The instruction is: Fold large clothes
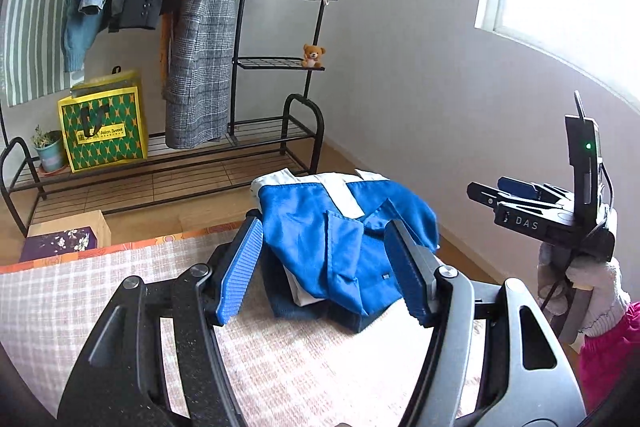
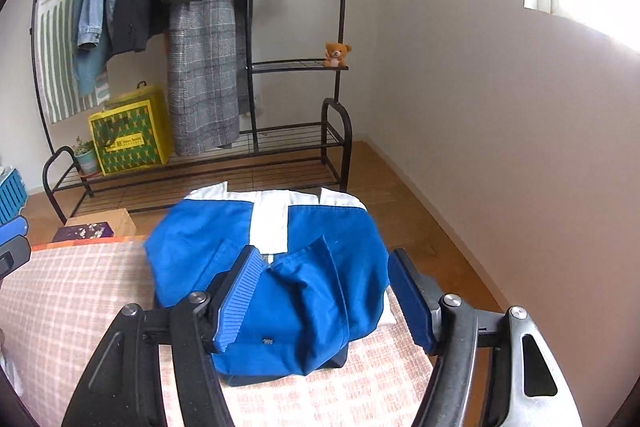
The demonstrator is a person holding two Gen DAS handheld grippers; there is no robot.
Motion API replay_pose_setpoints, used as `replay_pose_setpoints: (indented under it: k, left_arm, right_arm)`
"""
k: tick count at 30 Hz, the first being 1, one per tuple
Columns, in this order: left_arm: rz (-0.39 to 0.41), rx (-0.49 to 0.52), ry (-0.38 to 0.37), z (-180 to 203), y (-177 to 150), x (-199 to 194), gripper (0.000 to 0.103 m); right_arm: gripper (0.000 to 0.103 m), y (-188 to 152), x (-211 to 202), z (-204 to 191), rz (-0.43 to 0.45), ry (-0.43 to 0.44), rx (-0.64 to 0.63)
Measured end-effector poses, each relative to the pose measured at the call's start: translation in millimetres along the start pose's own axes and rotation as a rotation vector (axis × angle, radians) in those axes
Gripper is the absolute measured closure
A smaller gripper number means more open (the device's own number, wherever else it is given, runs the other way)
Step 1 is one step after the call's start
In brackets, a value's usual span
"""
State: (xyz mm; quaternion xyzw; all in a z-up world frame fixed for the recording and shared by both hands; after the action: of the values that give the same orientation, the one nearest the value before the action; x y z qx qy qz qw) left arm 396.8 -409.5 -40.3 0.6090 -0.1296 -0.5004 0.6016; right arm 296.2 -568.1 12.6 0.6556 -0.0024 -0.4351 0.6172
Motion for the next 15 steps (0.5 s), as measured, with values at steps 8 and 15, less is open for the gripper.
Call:
replay_pose_setpoints:
  k: [8,15]
  left_arm:
    - [0.033,0.054,-0.038,36.2,-29.1,-102.4,0.037]
    - [0.039,0.085,-0.028,47.4,-67.1,-162.8,0.037]
  right_arm:
    - [0.033,-36.2,-102.5,-14.0,0.034,-0.051,-0.001]
    - [0.027,-68.1,-165.6,-34.3,0.06,-0.08,0.034]
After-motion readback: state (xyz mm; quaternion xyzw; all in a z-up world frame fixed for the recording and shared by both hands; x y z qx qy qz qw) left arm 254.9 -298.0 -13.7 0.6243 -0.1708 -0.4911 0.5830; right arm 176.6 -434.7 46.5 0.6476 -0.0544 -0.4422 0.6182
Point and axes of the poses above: each gripper's, at about its wrist camera, not at the fingertips, and x roughly the way its jaws point, z to its right, y to its top, the point moved 5 cm from there along x, roughly the way its jaws point, and after that the axes turned 9 degrees about -y, right-handed, at the moved point
